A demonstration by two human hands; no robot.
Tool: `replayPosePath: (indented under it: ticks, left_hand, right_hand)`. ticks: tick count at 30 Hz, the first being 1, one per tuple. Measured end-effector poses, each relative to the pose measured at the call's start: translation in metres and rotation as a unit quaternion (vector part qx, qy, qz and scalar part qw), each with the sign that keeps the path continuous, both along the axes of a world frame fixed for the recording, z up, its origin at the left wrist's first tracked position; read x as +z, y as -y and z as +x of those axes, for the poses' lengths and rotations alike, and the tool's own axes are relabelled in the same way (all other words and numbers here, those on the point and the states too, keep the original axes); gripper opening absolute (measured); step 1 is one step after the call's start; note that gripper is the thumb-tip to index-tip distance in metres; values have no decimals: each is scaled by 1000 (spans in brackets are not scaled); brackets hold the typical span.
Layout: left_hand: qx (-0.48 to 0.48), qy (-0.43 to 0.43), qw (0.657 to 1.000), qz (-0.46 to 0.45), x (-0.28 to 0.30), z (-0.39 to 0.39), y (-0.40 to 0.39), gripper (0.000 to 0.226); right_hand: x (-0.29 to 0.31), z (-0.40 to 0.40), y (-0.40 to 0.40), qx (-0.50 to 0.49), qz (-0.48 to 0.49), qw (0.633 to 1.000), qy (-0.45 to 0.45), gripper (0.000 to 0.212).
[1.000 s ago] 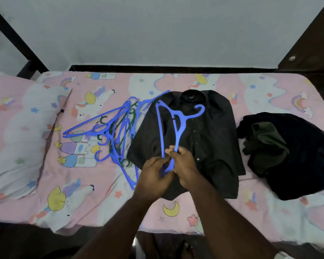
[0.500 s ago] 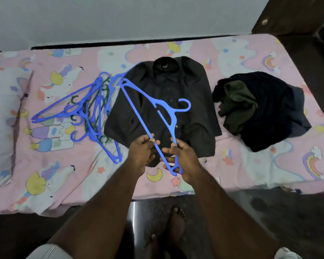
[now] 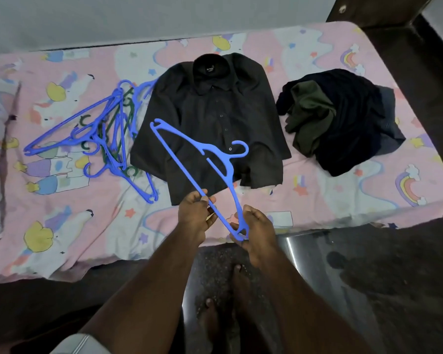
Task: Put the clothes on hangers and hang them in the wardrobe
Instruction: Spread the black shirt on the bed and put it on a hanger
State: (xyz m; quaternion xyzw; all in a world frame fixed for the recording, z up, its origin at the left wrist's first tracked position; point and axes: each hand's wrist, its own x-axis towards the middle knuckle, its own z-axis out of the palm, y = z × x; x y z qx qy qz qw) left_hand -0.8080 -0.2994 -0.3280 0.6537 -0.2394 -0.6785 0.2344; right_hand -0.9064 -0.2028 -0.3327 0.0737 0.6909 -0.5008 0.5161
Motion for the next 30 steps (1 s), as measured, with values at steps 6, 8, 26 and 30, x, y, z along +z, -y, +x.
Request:
replayPosePath:
  ticks: [6, 8, 26, 30]
  left_hand:
    - [-84, 33, 996, -13, -12, -3, -19, 18]
    - [-169, 83, 980, -62, -23, -3, -22, 23]
    - [-604, 481, 606, -192, -97, 7, 10, 62]
    - [-587, 475, 629, -184, -96, 8, 15, 75]
  right_hand:
    - [-7, 2, -30, 6, -11, 1000, 19, 14]
    - [-13, 2, -40, -1, -13, 1000, 10, 15]
    - [-77, -11, -74, -56, -1, 998, -38, 18]
    - [-78, -11, -78, -73, 9, 997, -33, 18]
